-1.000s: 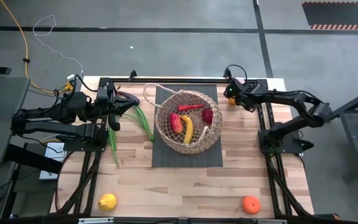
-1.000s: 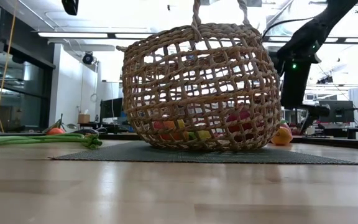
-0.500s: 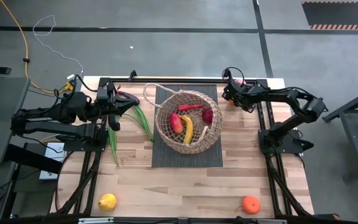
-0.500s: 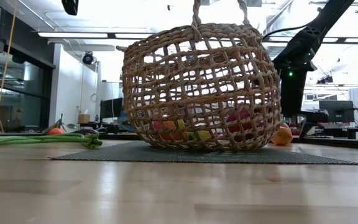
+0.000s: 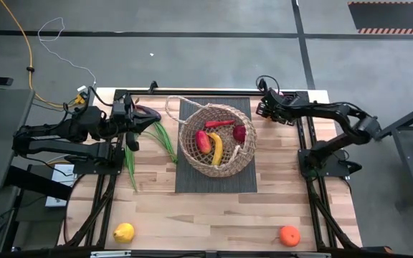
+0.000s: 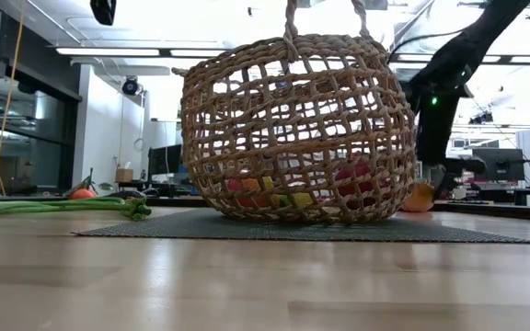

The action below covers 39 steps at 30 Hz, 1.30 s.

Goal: Build produce basket
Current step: Put the lemon into the woven basket

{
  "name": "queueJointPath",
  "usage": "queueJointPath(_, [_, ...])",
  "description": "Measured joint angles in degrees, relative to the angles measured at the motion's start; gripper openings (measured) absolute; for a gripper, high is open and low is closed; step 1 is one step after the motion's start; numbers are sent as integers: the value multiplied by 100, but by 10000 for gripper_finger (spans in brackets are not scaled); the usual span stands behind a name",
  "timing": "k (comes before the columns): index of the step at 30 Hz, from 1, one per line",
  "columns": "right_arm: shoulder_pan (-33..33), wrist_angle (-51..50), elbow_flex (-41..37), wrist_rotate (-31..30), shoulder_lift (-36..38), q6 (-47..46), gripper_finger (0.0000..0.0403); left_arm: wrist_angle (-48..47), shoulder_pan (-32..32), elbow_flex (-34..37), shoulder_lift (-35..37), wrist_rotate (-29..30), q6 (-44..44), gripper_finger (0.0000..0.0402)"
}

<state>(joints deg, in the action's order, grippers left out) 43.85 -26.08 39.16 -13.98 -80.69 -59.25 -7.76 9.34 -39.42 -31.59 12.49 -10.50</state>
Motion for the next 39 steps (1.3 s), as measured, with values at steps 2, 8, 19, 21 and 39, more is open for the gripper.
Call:
queueJointPath(2, [-43, -92, 0, 86, 400, 385, 215, 38, -1, 0, 2, 5, 0, 0])
queueJointPath(8, [-495, -160, 130, 551, 2255, 1717, 218, 168, -2, 0, 4, 13, -37, 0])
queueJointPath(19, [-2711, -94, 1153, 1315, 4547, 3775, 219, 170, -2, 0, 2, -179, -90, 0])
queueJointPath(21, [-3055, -86, 1283, 1361, 4590, 4150, 219, 170, 0, 0, 2, -245, -90, 0])
queueJointPath(39, [-3840, 76, 1362, 1301, 4035, 4791, 220, 166, -2, 0, 2, -677, -136, 0])
